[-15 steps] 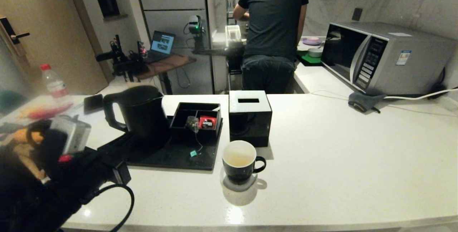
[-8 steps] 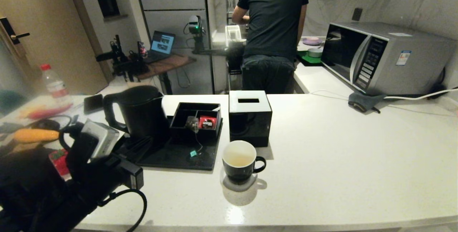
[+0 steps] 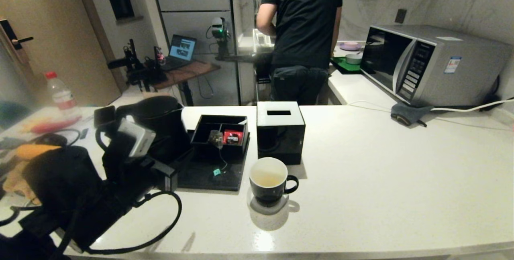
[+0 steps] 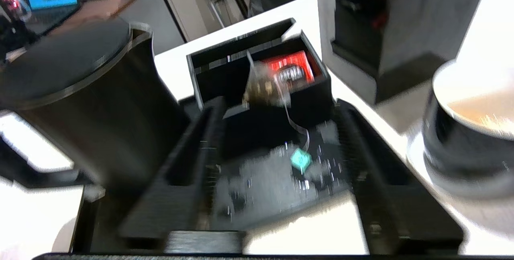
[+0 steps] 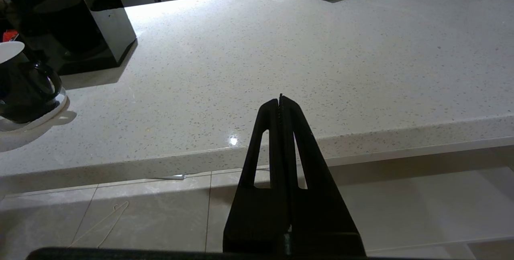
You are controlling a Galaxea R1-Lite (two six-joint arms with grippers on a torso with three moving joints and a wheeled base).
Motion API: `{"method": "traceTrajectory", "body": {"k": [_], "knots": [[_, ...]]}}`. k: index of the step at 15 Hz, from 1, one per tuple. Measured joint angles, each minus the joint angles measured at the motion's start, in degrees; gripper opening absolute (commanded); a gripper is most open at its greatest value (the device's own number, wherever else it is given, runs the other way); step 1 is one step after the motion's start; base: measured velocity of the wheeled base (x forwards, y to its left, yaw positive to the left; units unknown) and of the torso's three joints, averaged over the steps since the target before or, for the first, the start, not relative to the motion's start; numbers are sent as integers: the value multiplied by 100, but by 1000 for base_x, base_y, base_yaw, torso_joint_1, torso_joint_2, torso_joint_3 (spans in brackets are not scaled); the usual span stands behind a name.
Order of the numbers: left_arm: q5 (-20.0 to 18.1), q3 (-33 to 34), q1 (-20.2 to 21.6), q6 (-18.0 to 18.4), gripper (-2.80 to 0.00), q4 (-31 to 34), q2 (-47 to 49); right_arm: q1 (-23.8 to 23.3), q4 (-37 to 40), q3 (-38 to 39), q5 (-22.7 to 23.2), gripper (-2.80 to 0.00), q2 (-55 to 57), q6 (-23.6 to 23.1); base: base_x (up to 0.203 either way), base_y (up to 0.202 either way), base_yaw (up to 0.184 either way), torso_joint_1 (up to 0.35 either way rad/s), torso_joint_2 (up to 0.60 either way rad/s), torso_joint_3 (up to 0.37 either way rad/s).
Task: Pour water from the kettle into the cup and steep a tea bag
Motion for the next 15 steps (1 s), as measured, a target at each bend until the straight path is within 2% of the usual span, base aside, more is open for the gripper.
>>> {"method": "traceTrajectory", "body": {"k": [8, 15], "knots": [[-10, -940, 105, 0, 0, 143, 583, 2, -1, 0, -1, -280, 0, 1, 0, 0, 0, 0, 0, 0], [-21, -1384, -21, -14, 0, 1232, 421, 2, -1, 0, -1, -280, 0, -2, 0, 0, 0, 0, 0, 0]]}}
